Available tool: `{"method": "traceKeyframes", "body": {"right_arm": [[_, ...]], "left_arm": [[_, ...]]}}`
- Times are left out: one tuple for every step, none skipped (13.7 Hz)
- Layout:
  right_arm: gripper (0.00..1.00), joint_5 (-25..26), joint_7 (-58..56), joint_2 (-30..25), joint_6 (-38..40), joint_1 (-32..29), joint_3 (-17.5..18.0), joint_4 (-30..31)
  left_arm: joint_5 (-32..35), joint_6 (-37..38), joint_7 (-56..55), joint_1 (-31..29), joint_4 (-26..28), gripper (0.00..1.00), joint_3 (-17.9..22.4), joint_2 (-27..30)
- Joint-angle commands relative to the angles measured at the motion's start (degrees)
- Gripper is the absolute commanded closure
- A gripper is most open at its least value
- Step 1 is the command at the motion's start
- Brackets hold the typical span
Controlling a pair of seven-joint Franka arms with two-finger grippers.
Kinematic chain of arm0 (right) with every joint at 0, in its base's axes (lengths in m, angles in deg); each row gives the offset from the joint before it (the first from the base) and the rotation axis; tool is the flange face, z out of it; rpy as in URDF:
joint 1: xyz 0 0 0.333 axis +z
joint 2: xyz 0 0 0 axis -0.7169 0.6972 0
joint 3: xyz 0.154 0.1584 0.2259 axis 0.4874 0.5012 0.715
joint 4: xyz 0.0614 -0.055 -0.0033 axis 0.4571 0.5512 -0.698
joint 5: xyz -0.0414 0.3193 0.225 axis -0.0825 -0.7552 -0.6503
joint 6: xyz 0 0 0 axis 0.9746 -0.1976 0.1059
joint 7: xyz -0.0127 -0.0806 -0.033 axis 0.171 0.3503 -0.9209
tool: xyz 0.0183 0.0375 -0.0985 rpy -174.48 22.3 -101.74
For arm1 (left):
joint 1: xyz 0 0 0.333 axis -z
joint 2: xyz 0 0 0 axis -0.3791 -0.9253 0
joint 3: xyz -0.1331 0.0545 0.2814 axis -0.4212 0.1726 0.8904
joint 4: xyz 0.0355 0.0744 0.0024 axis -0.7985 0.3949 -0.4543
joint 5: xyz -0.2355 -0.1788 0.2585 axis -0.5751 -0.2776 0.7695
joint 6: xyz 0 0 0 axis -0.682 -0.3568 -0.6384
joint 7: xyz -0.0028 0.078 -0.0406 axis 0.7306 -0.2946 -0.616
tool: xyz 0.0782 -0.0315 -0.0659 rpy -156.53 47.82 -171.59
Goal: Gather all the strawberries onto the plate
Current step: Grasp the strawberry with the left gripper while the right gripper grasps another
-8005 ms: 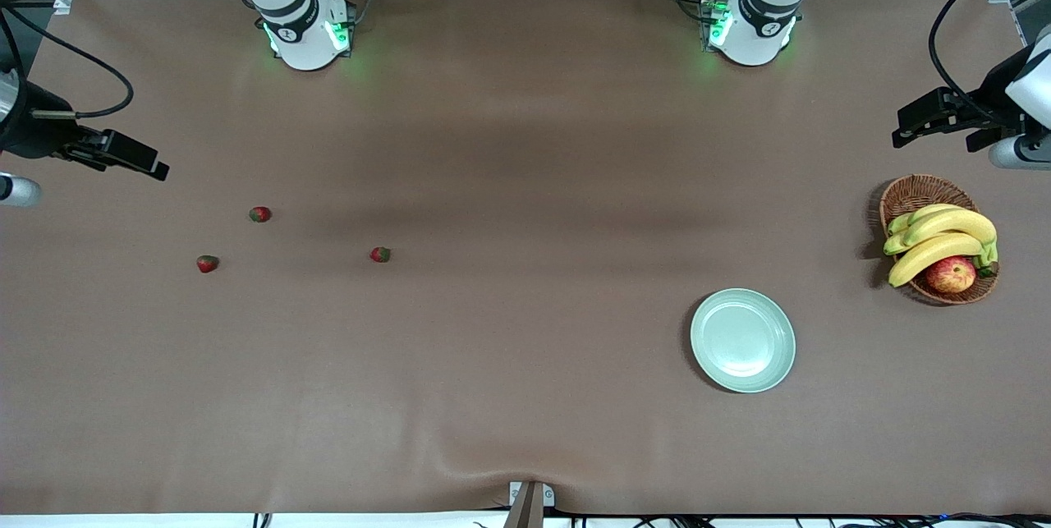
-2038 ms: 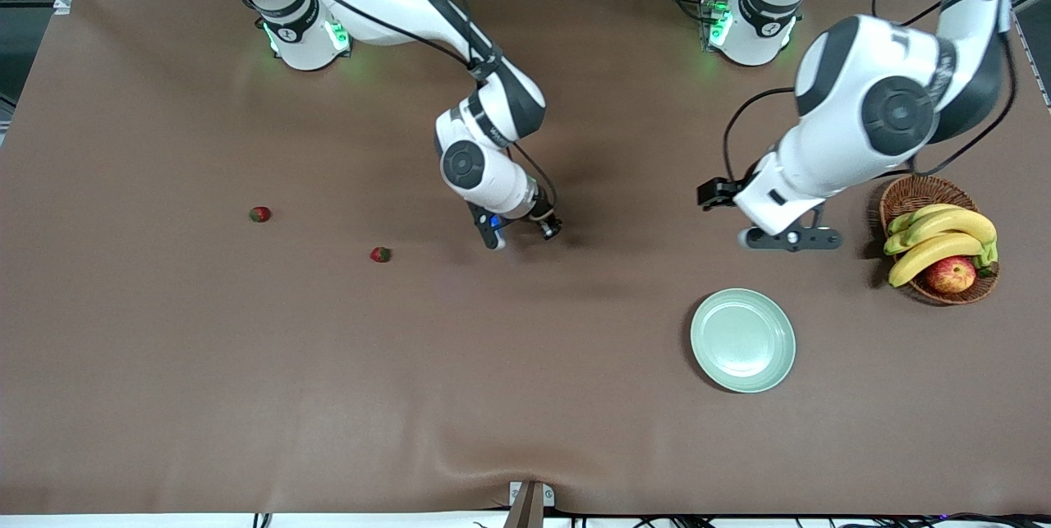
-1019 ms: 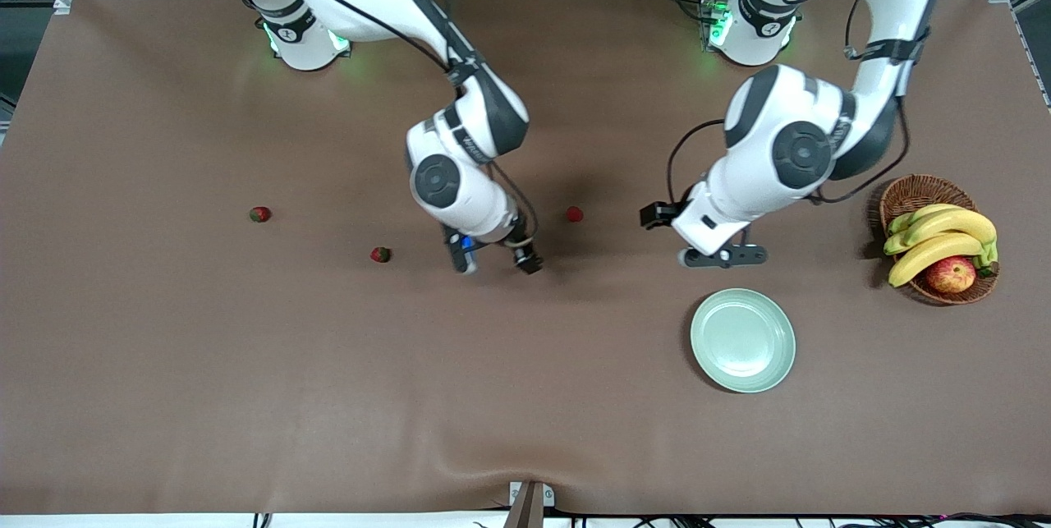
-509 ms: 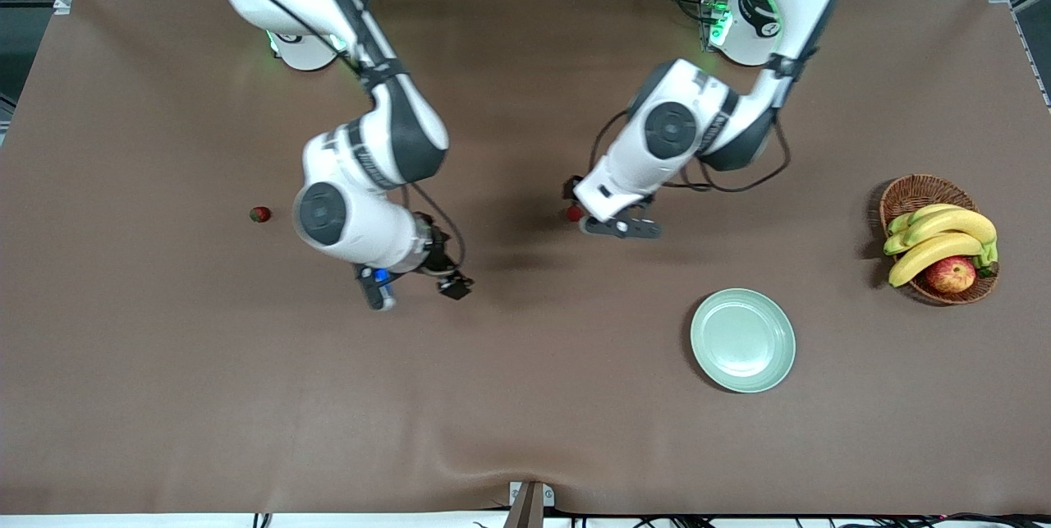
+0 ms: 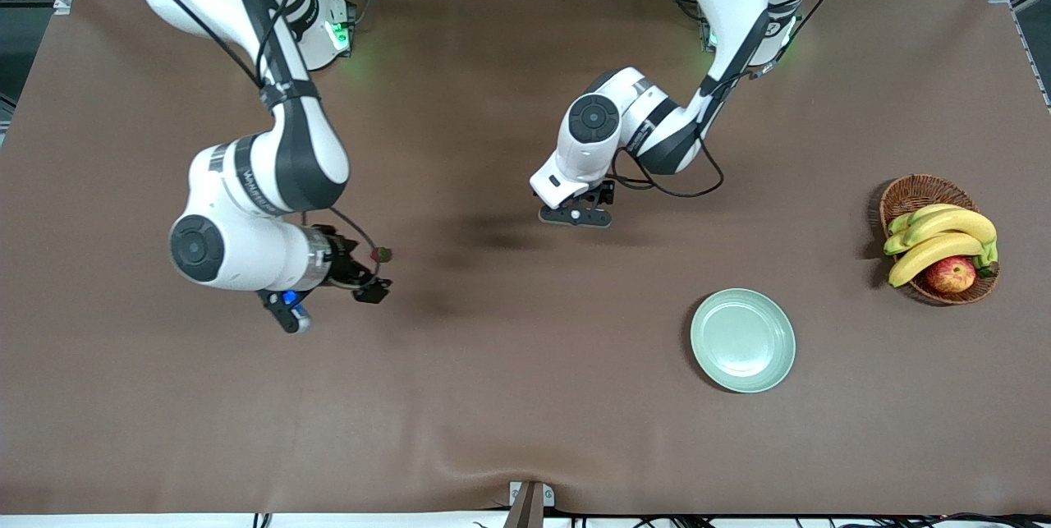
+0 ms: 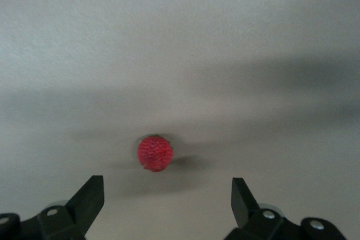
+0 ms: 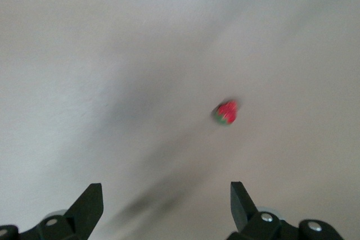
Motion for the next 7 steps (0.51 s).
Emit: {"method": "traceKeyframes", "body": {"right_arm": [[0.0,3.18,-8.53,-1.51,-3.16,0.19,-0.32,5.99],[0.0,4.06,-10.82,-1.6,-4.57,0.19,-0.41,7.75],[0.0,4.25,-12.41,-1.86,-6.32,0.8,-0.41,9.51],[0.0,4.34,-12.69,-2.56,-9.13,1.33,-0.41,11.96],[0.0,4.34,-13.74,-3.27,-12.55,2.03,-0.41,15.12],[0.0,4.34,-15.75,-4.23,-17.71,2.39,-0.24,19.24],[0.0,4.34,-16.81,-5.02,-22.64,3.26,-0.24,23.02]], "left_arm": [[3.18,-0.78,-2.23,0.54,0.21,0.0,0.54,-0.12],[4.85,-0.87,-3.54,0.54,0.21,0.0,0.46,-0.74],[6.69,-0.87,-4.95,0.62,0.21,0.0,0.46,-1.44],[8.37,-0.96,-5.66,0.54,0.12,0.0,0.37,-1.97],[8.99,-1.39,-5.66,0.45,0.12,0.0,0.37,-2.32],[9.0,-1.57,-5.66,0.45,-0.05,0.0,0.37,-2.76],[9.0,-1.57,-5.66,0.45,-0.23,0.0,0.37,-2.94]]}}
